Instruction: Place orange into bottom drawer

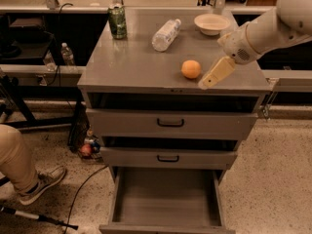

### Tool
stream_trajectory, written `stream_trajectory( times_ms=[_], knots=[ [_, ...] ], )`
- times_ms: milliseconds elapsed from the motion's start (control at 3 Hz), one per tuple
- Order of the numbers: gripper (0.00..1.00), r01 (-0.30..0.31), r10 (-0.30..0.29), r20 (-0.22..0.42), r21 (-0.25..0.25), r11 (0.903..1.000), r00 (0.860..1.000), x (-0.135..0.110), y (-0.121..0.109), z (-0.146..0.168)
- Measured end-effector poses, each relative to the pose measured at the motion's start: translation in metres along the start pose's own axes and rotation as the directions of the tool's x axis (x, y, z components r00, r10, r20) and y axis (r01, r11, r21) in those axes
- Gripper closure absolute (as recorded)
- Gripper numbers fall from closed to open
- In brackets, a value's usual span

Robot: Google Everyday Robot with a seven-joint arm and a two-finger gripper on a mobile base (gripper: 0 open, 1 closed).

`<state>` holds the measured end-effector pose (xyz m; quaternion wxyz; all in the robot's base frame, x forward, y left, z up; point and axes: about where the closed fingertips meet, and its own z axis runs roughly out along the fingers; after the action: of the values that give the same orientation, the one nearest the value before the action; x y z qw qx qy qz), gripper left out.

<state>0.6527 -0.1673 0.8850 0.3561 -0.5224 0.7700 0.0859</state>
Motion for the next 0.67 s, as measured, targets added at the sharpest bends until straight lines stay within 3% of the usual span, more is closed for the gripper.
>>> stream_trajectory(
  times_ms=[667],
  knots=[
    [0.0,-0.001,0.001,0.017,-0.03,0.9995,1.0,-0.008,-0.006,0.024]
  ],
)
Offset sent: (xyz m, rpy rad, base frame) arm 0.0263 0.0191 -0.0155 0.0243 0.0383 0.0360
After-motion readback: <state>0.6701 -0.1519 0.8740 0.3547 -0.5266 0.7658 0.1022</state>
